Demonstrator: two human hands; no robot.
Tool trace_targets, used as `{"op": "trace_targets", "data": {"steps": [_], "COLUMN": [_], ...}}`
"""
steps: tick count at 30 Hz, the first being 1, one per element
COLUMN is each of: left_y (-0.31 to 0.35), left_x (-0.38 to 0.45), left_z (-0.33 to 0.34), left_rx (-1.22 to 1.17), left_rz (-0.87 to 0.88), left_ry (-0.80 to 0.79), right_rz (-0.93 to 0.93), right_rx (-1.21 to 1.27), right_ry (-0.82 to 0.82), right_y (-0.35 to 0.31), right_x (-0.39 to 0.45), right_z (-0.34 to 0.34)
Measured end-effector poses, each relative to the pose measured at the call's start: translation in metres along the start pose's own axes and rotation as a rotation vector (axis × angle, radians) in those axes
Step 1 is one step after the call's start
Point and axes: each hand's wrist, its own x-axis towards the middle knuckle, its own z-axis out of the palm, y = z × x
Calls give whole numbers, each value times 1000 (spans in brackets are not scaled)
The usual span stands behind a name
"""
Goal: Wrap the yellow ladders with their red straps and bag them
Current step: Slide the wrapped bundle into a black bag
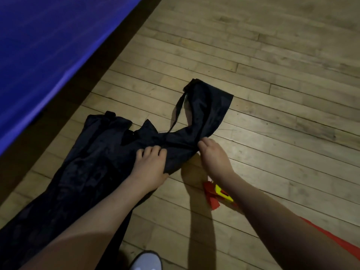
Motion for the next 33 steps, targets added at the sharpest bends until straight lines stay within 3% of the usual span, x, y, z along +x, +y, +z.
{"op": "trace_targets", "data": {"steps": [3, 7, 13, 17, 22, 27, 31, 33], "left_y": [13, 45, 94, 121, 126, 125, 119, 115], "left_x": [5, 13, 41, 44, 39, 25, 9, -4], "left_z": [-1, -10, -18, -14, -3, -4, 0, 3], "left_rx": [49, -96, -600, -794, -965, -1077, -1187, -1089], "left_rz": [146, 166, 27, -8, -80, -105, -141, -95], "left_ry": [143, 171, 49, -9, -105, -117, -137, -126], "right_rz": [100, 133, 85, 119, 109, 97, 96, 125], "right_rx": [-23, -87, -28, 12, 270, 242, 141, 118], "right_ry": [-22, -85, -147, -146, -69, -180, -127, -83], "right_y": [21, 43, 56, 65, 60, 34, 13, 9], "right_x": [-4, -13, -38, -61, -95, -124, -141, -143], "right_z": [-14, -30, -57, -64, -61, -38, -21, -22]}}
